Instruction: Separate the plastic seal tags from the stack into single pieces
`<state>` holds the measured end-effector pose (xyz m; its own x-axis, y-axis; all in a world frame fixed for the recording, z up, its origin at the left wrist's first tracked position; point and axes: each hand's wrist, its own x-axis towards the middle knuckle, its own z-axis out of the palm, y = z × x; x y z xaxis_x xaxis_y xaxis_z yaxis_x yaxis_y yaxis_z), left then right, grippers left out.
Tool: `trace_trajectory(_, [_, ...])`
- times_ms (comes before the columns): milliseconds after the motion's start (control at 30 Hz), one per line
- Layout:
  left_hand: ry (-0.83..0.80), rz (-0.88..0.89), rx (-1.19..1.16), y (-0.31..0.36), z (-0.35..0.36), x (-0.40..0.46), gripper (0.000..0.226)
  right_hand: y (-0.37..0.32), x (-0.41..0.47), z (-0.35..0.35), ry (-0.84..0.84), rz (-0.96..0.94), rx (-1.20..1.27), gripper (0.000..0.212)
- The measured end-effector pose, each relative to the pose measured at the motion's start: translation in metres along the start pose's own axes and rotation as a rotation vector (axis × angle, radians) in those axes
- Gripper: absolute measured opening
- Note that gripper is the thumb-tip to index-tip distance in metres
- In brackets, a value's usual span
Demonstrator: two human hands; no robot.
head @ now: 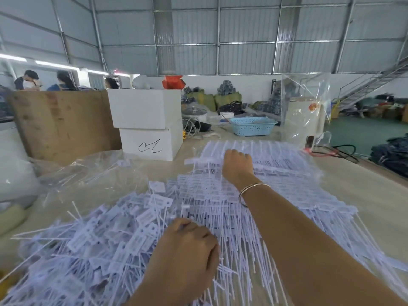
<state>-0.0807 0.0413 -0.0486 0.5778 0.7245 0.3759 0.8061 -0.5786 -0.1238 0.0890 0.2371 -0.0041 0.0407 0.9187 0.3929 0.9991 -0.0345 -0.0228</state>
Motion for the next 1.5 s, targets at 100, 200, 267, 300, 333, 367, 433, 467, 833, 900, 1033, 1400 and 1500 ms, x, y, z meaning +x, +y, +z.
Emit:
trace_trajectory(100, [0.041, -0.026, -0.026, -0.002, 0.000, 0.000, 0.063, 0.005, -0.003, -0.029, 0.191, -0.065, 0.027, 0.038])
trace_trajectory(200, [0.081, -0.071, -0.090, -0.004, 0.000, 0.001, 0.056, 0.008, -0.008, -0.070, 0.289, -0.150, -0.058, 0.040])
trace_trajectory(267, [0.167, -0.115, -0.239, -0.003, -0.002, 0.001, 0.043, 0.010, -0.019, -0.098, 0.287, -0.173, -0.116, 0.037])
trace_trajectory(300, [0.244, -0.161, -0.391, -0.002, -0.004, 0.001, 0.037, 0.010, -0.026, -0.111, 0.300, -0.182, -0.123, 0.035])
trace_trajectory(333, [0.332, -0.207, -0.554, -0.003, -0.006, 0.000, 0.033, 0.010, -0.035, -0.122, 0.347, -0.198, -0.121, 0.034])
trace_trajectory(367, [0.422, -0.236, -0.706, -0.003, -0.007, 0.000, 0.030, 0.011, -0.044, -0.133, 0.416, -0.216, -0.118, 0.034])
trace_trajectory(433, [0.561, -0.247, -0.915, -0.004, -0.012, -0.001, 0.026, 0.013, -0.065, -0.153, 0.527, -0.237, -0.126, 0.035])
trace_trajectory(467, [0.612, -0.251, -0.979, -0.004, -0.015, -0.003, 0.026, 0.014, -0.075, -0.161, 0.559, -0.248, -0.131, 0.035])
trace_trajectory(833, [0.776, -0.401, -0.887, -0.021, -0.038, -0.006, 0.027, 0.009, -0.160, -0.104, 0.301, -0.302, 0.050, 0.043])
trace_trajectory(900, [0.612, -0.438, -0.838, -0.021, -0.035, -0.005, 0.039, 0.007, -0.168, -0.087, 0.302, -0.284, 0.177, 0.040])
trace_trajectory(1033, [0.327, -0.444, -0.516, -0.021, -0.028, -0.003, 0.045, 0.003, -0.174, -0.070, 0.235, -0.261, 0.252, 0.040])
trace_trajectory(1400, [0.514, -0.305, -0.589, -0.007, -0.034, -0.007, 0.028, -0.023, -0.177, -0.097, -0.319, -0.423, 0.708, 0.034])
trace_trajectory(1500, [0.499, -0.300, -0.742, -0.006, -0.034, -0.006, 0.013, -0.022, -0.176, -0.101, -0.310, -0.412, 0.802, 0.026])
